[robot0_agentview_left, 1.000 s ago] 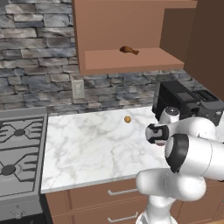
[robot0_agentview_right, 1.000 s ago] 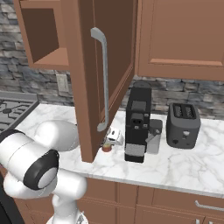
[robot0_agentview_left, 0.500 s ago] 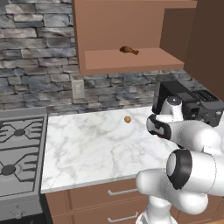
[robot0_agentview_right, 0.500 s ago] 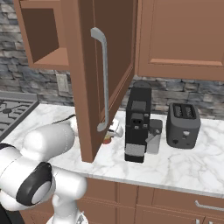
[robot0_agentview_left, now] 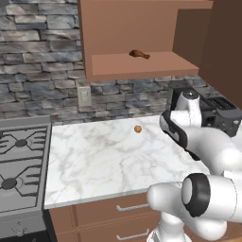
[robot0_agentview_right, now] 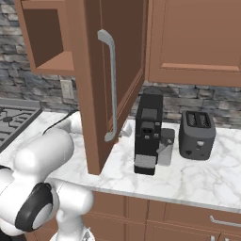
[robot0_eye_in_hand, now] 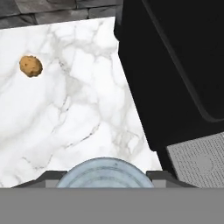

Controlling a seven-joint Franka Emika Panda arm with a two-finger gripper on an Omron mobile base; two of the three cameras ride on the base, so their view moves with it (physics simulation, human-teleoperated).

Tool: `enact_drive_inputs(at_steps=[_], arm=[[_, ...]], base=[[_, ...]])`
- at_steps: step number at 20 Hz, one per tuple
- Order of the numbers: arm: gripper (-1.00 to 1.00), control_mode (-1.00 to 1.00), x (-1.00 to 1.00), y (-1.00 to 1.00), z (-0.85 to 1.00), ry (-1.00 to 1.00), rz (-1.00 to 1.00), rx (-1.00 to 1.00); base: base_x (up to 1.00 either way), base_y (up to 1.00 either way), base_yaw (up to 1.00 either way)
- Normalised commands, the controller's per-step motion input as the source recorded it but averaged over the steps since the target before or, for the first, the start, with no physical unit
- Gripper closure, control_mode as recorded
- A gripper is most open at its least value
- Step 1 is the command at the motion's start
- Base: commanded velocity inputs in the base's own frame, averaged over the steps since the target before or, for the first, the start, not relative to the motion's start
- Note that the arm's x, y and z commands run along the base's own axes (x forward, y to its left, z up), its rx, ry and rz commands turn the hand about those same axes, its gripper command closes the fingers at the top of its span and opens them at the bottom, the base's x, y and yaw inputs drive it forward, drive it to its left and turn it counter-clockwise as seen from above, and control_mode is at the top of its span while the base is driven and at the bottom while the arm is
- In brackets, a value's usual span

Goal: Pick the cereal and canned food from the counter and place them in the cabinets closest to them.

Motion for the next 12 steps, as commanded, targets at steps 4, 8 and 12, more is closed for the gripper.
enact_drive_inputs(at_steps=[4, 8, 12], arm=[[1.0, -1.0, -0.09, 0.02, 0.62, 0.0, -0.03, 0.01], [1.0, -1.0, -0.18, 0.02, 0.57, 0.0, -0.02, 0.0], [1.0, -1.0, -0.24, 0.07, 0.55, 0.0, 0.0, 0.0]], base=[[0.0, 0.0, 0.0], [0.0, 0.0, 0.0], [0.0, 0.0, 0.0]])
